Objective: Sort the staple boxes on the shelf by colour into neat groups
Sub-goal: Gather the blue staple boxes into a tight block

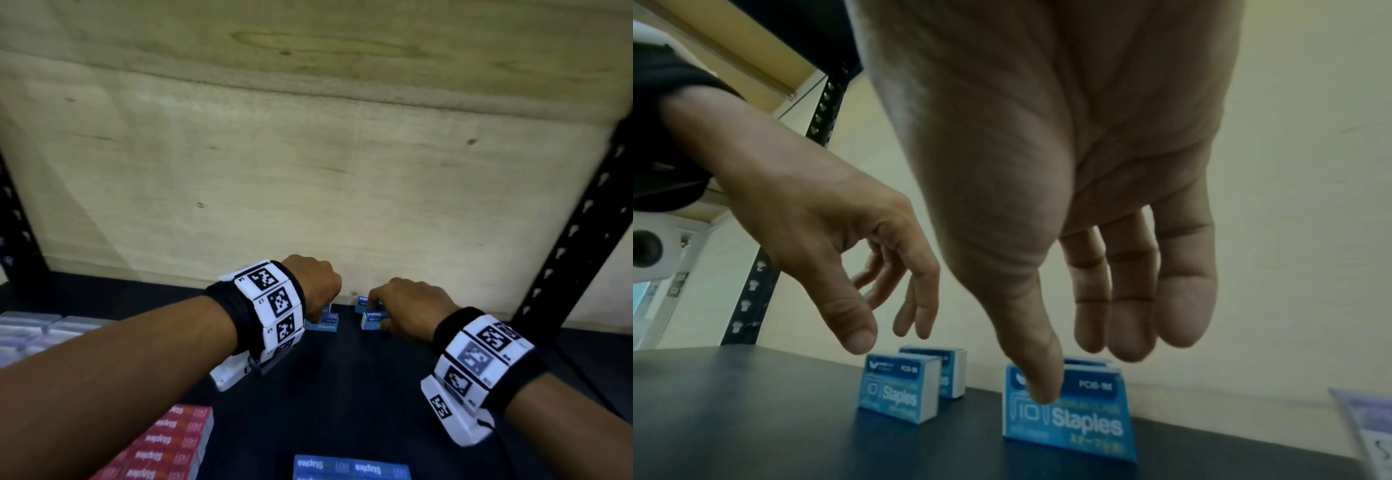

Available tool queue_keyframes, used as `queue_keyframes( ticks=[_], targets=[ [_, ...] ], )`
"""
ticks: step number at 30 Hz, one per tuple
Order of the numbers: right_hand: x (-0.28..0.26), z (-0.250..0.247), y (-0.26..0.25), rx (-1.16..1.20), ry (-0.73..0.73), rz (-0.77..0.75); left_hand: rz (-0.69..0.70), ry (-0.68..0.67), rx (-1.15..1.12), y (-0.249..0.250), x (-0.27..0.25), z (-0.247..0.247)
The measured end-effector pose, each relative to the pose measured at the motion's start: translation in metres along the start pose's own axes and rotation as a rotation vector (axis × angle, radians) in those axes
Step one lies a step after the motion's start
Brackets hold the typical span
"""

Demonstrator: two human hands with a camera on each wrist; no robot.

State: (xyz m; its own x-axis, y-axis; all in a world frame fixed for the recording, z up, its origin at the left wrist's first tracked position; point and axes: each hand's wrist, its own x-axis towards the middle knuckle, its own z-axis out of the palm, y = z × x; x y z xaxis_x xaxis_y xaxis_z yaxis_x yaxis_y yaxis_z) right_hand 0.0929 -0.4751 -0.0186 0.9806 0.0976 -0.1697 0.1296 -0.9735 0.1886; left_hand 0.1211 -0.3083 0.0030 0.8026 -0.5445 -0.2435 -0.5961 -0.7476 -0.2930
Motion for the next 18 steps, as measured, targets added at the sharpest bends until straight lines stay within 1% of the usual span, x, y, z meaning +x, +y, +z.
queue_keyframes(
  ticks=[5, 10, 14, 18],
  targets=[
    [0.004, -0.002, 0.000, 0.017, -0.031, -0.003, 0.008, -0.005, 0.022, 0.005, 0.005, -0.002],
    [-0.004, -0.001, -0.002, 0.024, -0.047, -0.033, 0.016, -0.002, 0.081, 0.011, 0.000, -0.002],
    [-0.019, 0.001, -0.003, 0.066, -0.046, -0.111, 0.015, -0.028, 0.091, 0.015, -0.012, -0.003],
    [-0.036, 0.000, 0.001, 0.150, -0.054, -0.187, 0.000, -0.047, 0.013, 0.017, -0.033, 0.003]
  ],
)
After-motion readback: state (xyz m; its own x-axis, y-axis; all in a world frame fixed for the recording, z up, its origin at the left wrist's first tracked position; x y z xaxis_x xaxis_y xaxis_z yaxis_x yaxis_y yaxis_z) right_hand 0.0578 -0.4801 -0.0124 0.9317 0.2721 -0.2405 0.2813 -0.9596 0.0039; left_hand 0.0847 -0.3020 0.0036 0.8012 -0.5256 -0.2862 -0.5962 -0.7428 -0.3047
